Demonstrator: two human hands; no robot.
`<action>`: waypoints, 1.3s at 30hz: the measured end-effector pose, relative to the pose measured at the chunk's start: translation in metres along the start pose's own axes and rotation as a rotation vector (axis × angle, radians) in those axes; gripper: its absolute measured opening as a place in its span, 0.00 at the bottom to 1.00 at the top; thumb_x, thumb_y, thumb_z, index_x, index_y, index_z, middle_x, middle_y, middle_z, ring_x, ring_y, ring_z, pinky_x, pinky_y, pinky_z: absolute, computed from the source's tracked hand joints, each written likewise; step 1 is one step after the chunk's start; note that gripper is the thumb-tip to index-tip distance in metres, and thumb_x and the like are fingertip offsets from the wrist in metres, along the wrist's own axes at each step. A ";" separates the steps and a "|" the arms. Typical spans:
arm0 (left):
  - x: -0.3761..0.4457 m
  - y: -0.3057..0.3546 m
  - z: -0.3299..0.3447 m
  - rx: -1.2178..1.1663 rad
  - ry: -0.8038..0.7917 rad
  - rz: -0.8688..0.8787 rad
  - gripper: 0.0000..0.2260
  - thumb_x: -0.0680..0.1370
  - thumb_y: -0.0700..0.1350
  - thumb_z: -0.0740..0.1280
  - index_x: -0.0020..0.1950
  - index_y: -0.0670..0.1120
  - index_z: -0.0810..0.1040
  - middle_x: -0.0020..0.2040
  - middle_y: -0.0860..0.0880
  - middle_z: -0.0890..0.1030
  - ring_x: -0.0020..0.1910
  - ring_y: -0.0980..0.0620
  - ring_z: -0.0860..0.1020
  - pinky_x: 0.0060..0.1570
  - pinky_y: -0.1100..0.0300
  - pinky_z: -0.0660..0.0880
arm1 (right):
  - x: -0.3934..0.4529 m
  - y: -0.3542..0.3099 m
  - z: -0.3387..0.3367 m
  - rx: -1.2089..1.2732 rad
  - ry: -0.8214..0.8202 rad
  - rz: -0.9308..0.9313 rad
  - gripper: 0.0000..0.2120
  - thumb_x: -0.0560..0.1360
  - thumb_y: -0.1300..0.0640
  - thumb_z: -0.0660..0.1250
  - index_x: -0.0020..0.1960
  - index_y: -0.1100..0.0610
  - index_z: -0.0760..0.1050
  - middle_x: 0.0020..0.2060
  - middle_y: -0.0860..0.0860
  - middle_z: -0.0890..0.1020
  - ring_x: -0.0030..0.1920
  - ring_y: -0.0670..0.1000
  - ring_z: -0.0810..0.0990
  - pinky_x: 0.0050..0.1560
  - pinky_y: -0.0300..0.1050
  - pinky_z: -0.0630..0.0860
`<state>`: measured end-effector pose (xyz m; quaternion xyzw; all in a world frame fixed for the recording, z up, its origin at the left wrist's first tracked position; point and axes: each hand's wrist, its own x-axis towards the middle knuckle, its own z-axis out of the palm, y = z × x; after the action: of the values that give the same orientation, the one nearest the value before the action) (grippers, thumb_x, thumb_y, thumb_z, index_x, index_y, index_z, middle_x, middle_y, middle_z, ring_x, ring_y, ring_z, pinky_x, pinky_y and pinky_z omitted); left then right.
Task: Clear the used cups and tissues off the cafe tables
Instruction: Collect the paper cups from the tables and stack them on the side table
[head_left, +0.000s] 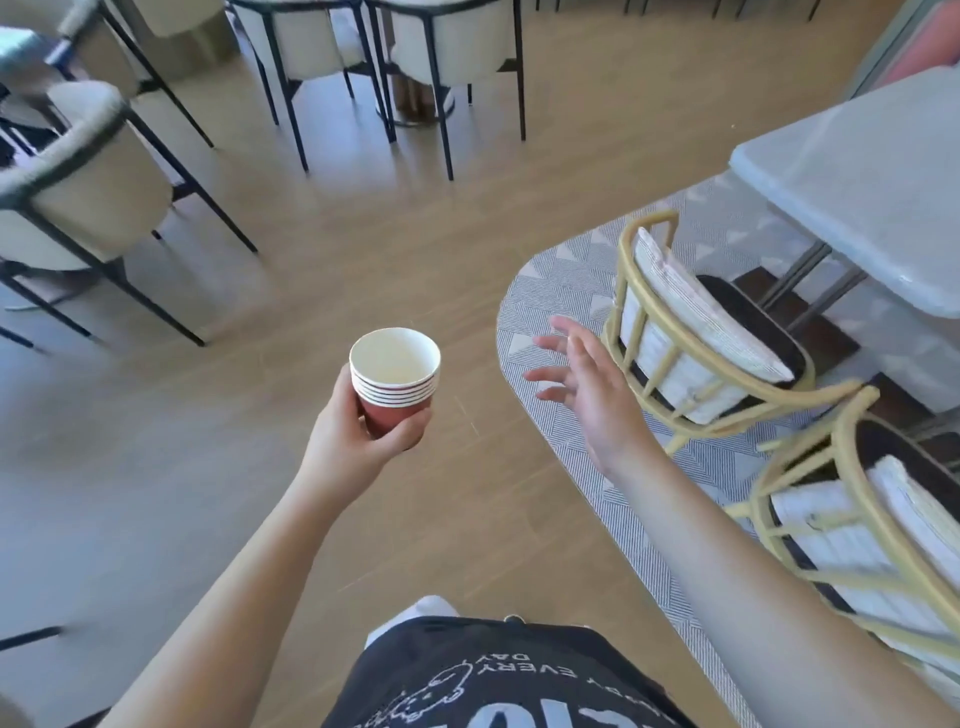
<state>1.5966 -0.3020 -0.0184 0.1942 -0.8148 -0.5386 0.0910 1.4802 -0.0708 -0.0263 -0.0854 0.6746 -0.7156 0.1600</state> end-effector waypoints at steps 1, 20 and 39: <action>0.015 -0.001 0.001 -0.001 0.007 -0.004 0.25 0.63 0.63 0.74 0.53 0.82 0.67 0.50 0.75 0.80 0.49 0.73 0.79 0.41 0.80 0.70 | 0.015 0.000 0.000 -0.003 -0.007 0.005 0.15 0.86 0.49 0.53 0.69 0.47 0.70 0.61 0.50 0.79 0.49 0.47 0.85 0.45 0.39 0.78; 0.383 0.022 0.011 -0.072 -0.171 0.047 0.24 0.64 0.62 0.74 0.57 0.69 0.71 0.50 0.71 0.81 0.48 0.69 0.80 0.41 0.77 0.72 | 0.345 -0.036 0.056 -0.030 0.091 0.013 0.17 0.81 0.42 0.57 0.67 0.41 0.72 0.60 0.46 0.80 0.51 0.50 0.85 0.47 0.41 0.79; 0.719 0.118 0.171 -0.029 -0.301 0.088 0.26 0.62 0.65 0.73 0.58 0.68 0.70 0.52 0.71 0.80 0.51 0.68 0.80 0.43 0.77 0.73 | 0.656 -0.071 -0.102 -0.051 0.225 0.027 0.14 0.85 0.47 0.54 0.68 0.40 0.72 0.62 0.48 0.79 0.53 0.51 0.85 0.54 0.52 0.79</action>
<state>0.8574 -0.4155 -0.0231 0.0739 -0.8192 -0.5686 -0.0059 0.8243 -0.1981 -0.0252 0.0004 0.7072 -0.7012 0.0906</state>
